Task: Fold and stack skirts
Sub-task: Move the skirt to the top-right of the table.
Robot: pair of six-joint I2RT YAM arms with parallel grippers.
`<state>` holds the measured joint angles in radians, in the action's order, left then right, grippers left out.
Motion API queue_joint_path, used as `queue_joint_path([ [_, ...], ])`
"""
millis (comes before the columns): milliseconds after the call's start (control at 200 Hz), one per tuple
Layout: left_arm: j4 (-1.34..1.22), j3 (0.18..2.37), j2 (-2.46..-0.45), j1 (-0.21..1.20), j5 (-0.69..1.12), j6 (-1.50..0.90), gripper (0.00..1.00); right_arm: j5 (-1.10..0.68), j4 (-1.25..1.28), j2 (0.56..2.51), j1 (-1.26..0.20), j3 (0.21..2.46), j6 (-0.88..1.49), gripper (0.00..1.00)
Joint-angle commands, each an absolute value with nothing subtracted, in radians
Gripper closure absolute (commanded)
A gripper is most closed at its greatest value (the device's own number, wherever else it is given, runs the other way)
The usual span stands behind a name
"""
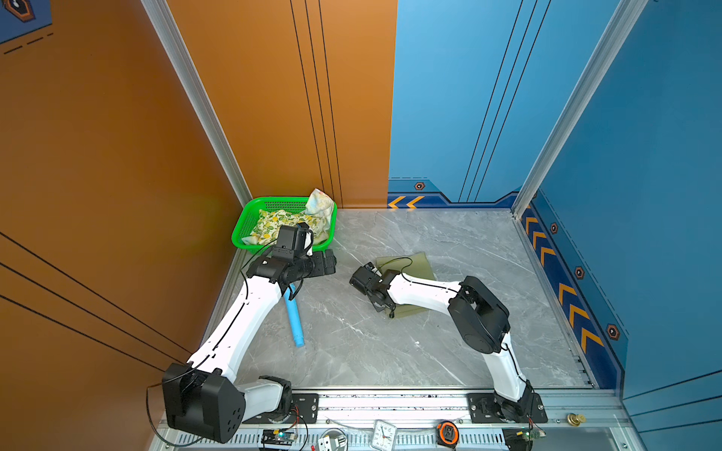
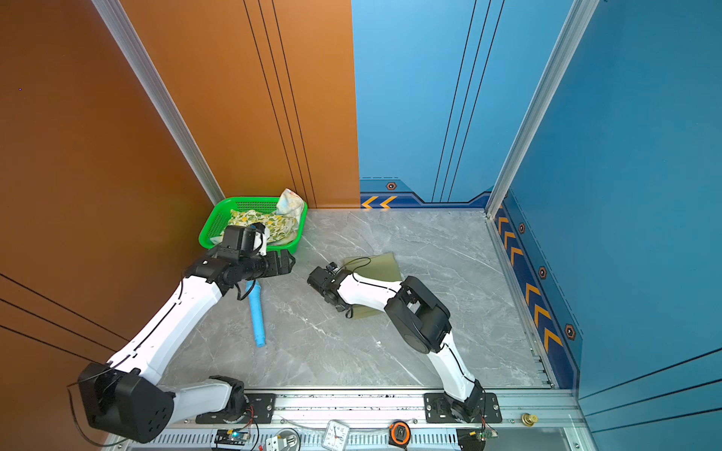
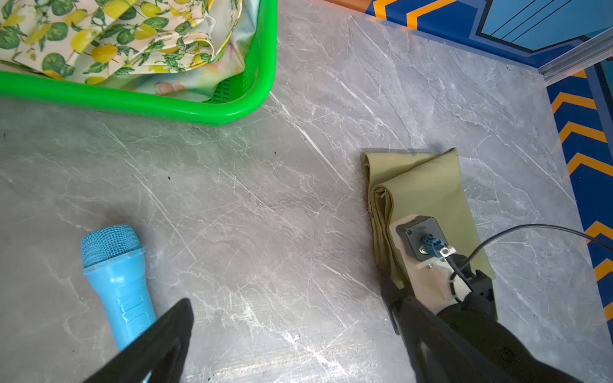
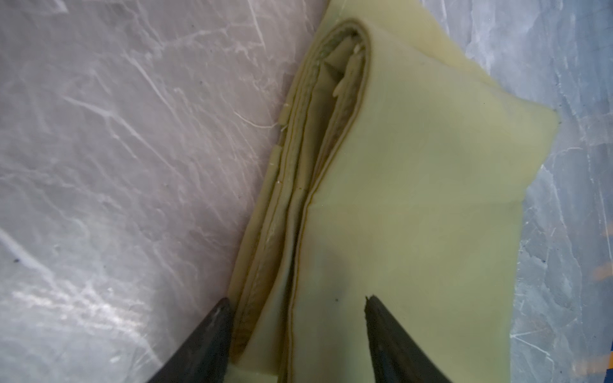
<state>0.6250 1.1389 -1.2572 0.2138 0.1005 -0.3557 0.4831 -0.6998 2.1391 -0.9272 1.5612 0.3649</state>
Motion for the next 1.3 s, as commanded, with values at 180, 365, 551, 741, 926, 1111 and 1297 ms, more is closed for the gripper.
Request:
queue_joint_path([
  [180,0.61,1.114,-1.23,0.204,0.102,-0.354,0.02,0.507,-0.747,2.191,-0.831,1.559,0.262,0.83],
  [365,0.603,1.11,-1.233,0.205,0.109,-0.359,0.02,0.526,-0.743,2.176,-0.711,1.558,0.154,0.91],
  [551,0.602,1.108,-1.235,0.205,0.109,-0.359,0.02,0.468,-0.683,2.161,-0.532,1.552,0.097,0.96],
  [741,0.6,1.106,-1.241,0.206,0.109,-0.36,0.03,0.417,-0.644,2.208,-0.405,1.616,-0.021,1.0],
  [926,0.598,1.105,-1.254,0.205,0.105,-0.36,0.03,0.348,-0.655,2.269,-0.292,1.733,-0.113,1.0],
  [1111,0.595,1.109,-1.281,0.2,0.103,-0.365,0.03,0.386,-0.683,2.398,-0.248,1.917,-0.253,1.0],
  [1297,0.595,1.118,-1.302,0.2,0.062,-0.348,0.03,0.394,-0.711,2.496,-0.198,2.082,-0.29,1.0],
])
